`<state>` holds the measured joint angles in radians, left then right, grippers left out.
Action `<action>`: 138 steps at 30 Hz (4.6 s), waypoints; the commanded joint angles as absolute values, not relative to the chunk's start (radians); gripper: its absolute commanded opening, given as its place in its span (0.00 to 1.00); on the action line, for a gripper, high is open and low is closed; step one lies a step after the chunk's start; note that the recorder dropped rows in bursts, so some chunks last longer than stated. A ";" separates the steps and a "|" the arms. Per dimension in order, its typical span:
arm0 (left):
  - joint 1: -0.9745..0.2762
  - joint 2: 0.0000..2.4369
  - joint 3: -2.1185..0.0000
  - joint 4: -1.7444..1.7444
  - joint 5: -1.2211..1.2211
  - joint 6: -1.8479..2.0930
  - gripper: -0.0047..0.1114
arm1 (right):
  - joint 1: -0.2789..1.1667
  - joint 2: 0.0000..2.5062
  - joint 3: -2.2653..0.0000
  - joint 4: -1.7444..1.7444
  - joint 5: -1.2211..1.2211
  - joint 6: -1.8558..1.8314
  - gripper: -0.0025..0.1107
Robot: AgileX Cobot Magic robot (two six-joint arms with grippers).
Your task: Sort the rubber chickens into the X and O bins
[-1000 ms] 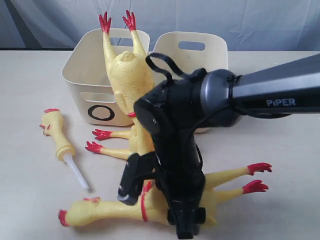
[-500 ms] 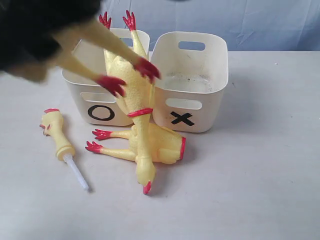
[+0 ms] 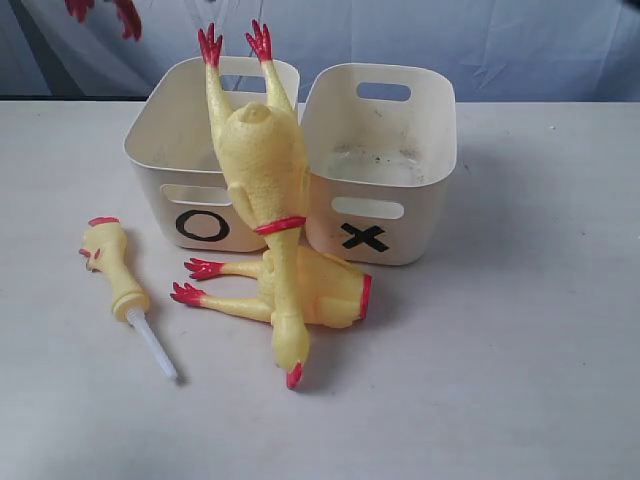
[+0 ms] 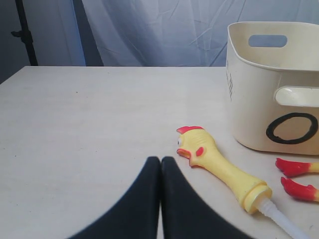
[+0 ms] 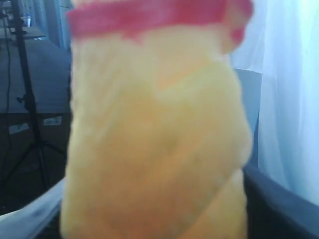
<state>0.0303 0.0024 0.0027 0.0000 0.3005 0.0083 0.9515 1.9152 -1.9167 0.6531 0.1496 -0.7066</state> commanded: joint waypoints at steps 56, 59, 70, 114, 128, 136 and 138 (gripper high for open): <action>0.026 0.000 0.000 -0.006 0.291 0.007 0.04 | 0.898 2.222 -1.920 0.993 -0.317 -0.862 0.61; 0.026 0.000 0.000 -0.006 0.291 0.007 0.04 | 0.898 2.162 -1.920 1.001 -0.268 -1.038 0.61; 0.026 0.000 0.000 -0.006 0.291 0.007 0.04 | 0.904 2.104 -1.894 1.744 -0.610 -2.018 0.61; 0.026 0.000 0.000 -0.006 0.291 0.007 0.04 | 1.090 2.139 -1.491 1.744 -1.059 -1.793 0.61; 0.026 0.000 0.000 -0.006 0.291 0.007 0.04 | 1.159 2.047 -1.492 1.744 -1.127 -1.797 0.61; 0.026 0.000 0.000 -0.006 0.291 0.007 0.04 | 1.324 1.890 -1.418 1.744 -1.221 -1.805 0.61; 0.026 0.000 0.000 -0.006 0.291 0.007 0.04 | 1.360 1.867 -1.361 1.744 -1.221 -1.796 0.61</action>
